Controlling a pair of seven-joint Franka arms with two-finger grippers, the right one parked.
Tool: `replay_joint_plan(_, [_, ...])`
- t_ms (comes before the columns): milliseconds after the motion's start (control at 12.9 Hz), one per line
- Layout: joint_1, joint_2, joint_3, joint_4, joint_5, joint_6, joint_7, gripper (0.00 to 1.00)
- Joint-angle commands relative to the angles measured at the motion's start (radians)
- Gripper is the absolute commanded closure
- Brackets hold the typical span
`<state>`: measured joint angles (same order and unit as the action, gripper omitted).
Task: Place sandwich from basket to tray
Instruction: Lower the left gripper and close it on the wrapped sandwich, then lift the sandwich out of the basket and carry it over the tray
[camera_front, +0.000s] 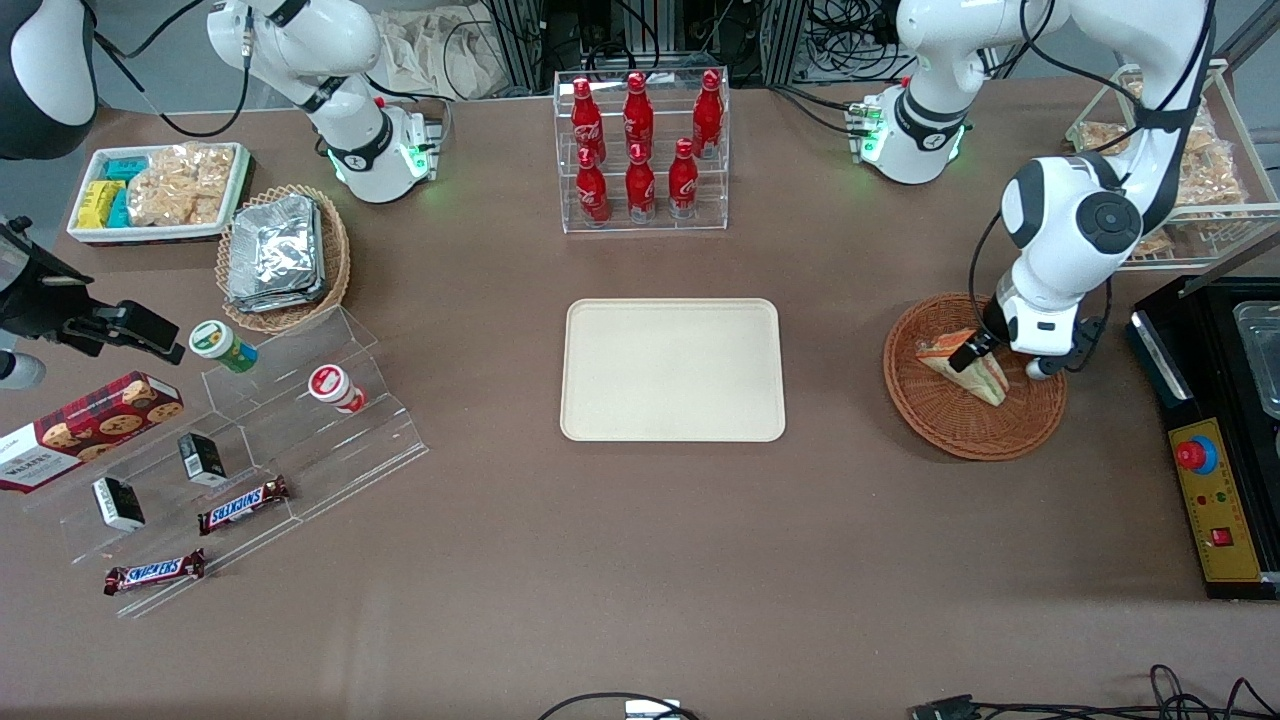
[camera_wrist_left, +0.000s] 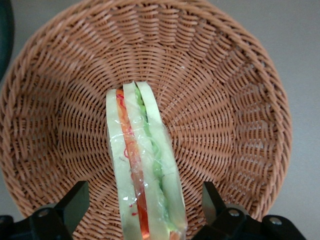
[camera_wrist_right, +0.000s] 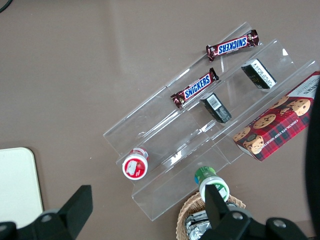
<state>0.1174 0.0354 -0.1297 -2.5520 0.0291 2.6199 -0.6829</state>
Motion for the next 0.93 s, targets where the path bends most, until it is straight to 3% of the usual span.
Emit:
replay_joint_plan(0, [0.002, 0.023, -0.002, -0.013, 0.012, 0.051, -0.050, 0.00])
replay_joint_plan(155, [0.002, 0.037, -0.002, -0.024, 0.012, 0.083, -0.050, 0.01])
replay_joint_plan(232, [0.002, 0.043, -0.002, -0.028, 0.012, 0.094, -0.052, 0.10])
replay_joint_plan(310, [0.002, 0.049, -0.002, -0.028, 0.011, 0.097, -0.052, 0.24])
replay_joint_plan(542, [0.002, 0.046, -0.002, -0.028, 0.011, 0.097, -0.052, 0.91])
replay_joint_plan(620, [0.002, 0.038, -0.002, -0.027, 0.012, 0.095, -0.058, 0.95])
replay_joint_plan(852, [0.001, -0.023, -0.005, 0.007, 0.014, -0.021, -0.060, 0.95])
